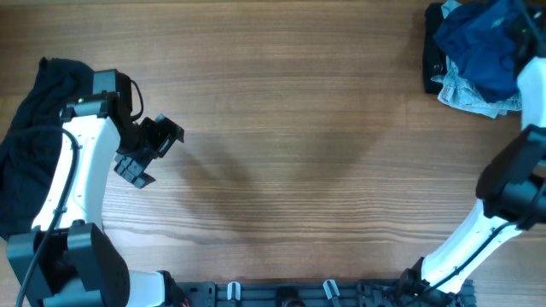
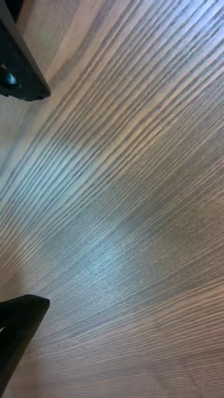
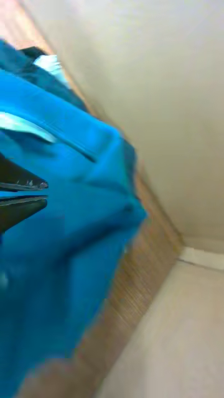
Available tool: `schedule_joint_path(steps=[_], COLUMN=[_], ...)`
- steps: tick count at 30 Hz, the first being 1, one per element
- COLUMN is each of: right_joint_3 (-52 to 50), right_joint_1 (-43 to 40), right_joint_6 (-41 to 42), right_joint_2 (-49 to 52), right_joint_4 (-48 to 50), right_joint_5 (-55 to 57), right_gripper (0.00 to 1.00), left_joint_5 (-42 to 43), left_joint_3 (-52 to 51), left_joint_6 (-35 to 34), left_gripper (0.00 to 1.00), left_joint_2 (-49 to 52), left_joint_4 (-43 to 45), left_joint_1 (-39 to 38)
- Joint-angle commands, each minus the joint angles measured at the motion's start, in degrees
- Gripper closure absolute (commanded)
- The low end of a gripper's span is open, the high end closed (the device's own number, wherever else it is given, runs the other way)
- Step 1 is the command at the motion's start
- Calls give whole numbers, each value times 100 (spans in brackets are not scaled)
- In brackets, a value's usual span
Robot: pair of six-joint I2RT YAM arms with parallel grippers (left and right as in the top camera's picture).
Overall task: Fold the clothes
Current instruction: 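Place the blue bundle onto the pile and release with the right gripper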
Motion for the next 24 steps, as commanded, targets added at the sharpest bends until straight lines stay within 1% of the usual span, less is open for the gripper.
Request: schedule_joint_path(steps=[1,4,6,7,9,12,13,15,17,19,23,24], right_joint_3=[-433,-501,-501,-494,-433,-413,-413,-413,-413,-415,-415,-415], right_joint_1=[177,192,192,192,184,177,140,79,-31,-153,-422,-444], right_joint_6=[-192,125,155,229,245,72,76,-96,-70,-72,-68,-70], right_joint_2=[597,1508,1755,1725,1226,501,114,-76,-24,162,955,1169], right_joint_4=[330,487,509,546,723,990,1250,1598,1558,1513,1375,1298], right_joint_5=[48,348,345,348,345,348,345,350,345,348,348,348], right_gripper=[95,95,96,96,95,90,88,84,81,81,79,77], left_joint_5=[92,94,94,94,94,92,92,92,92,92,94,94], left_joint_3=[26,26,26,26,26,26,26,26,26,26,26,26], left_joint_6=[-52,-52,-52,-52,-52,-52,-52,-52,-52,-52,-52,-55], left_gripper=[0,0,0,0,0,0,0,0,0,0,0,0], left_joint_2=[-17,-17,-17,-17,-17,-17,-17,-17,-17,-17,-17,-17], left_joint_4=[11,9,-7,-22,-33,-28,-28,-28,-35,-31,-31,-31], left_joint_1=[0,0,0,0,0,0,0,0,0,0,0,0])
